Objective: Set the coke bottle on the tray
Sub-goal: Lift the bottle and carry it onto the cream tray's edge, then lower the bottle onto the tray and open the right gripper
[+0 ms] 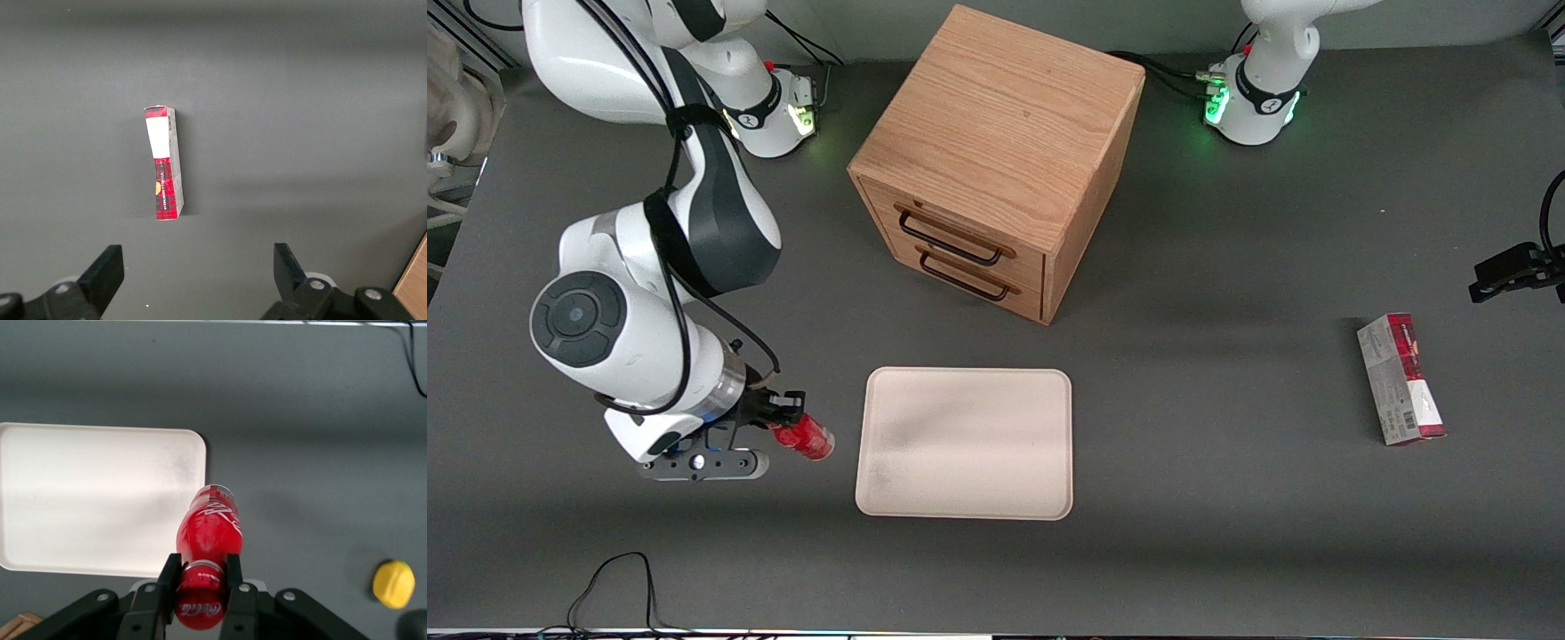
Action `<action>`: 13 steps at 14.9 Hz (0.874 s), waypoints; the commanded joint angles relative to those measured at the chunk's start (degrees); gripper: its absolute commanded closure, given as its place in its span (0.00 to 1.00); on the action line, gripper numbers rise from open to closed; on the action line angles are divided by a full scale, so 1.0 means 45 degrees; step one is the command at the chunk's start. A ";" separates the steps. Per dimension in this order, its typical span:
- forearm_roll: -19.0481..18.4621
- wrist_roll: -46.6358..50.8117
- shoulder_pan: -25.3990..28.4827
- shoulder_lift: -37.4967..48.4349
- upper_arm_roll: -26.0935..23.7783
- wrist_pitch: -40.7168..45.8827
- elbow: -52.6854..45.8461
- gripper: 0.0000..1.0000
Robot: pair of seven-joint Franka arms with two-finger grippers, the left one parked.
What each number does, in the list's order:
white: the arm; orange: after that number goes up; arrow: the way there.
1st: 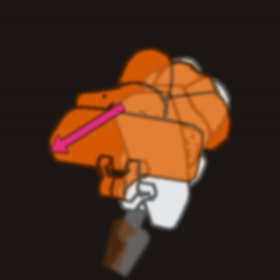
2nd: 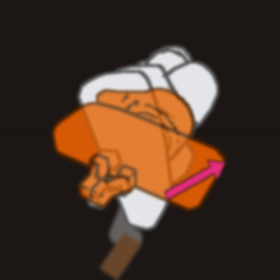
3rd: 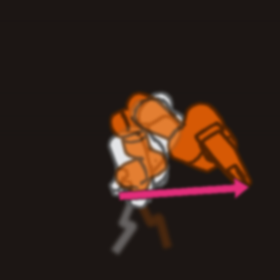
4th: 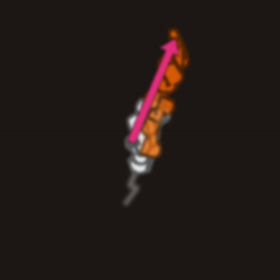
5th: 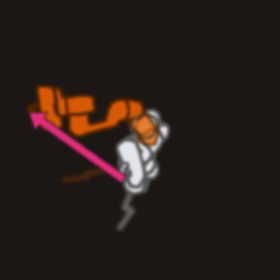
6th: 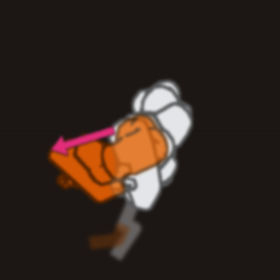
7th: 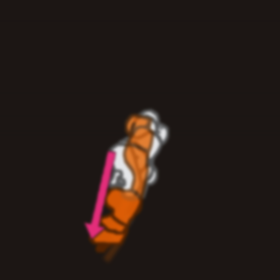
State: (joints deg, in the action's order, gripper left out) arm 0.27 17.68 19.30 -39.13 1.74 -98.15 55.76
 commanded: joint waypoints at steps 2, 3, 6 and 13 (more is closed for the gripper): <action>0.0039 0.0367 0.0123 -0.1243 -0.0289 -0.1251 -0.1024 1.00; 0.0000 0.0580 0.0318 -0.1575 -0.0270 -0.1701 -0.1024 1.00; -0.0118 0.0563 0.0437 -0.2357 -0.0270 -0.2504 -0.1005 1.00; -0.0118 0.0426 0.0417 -0.3062 -0.0270 -0.3072 -0.0907 1.00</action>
State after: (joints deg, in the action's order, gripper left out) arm 0.27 18.92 21.15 -52.24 0.51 -112.43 54.38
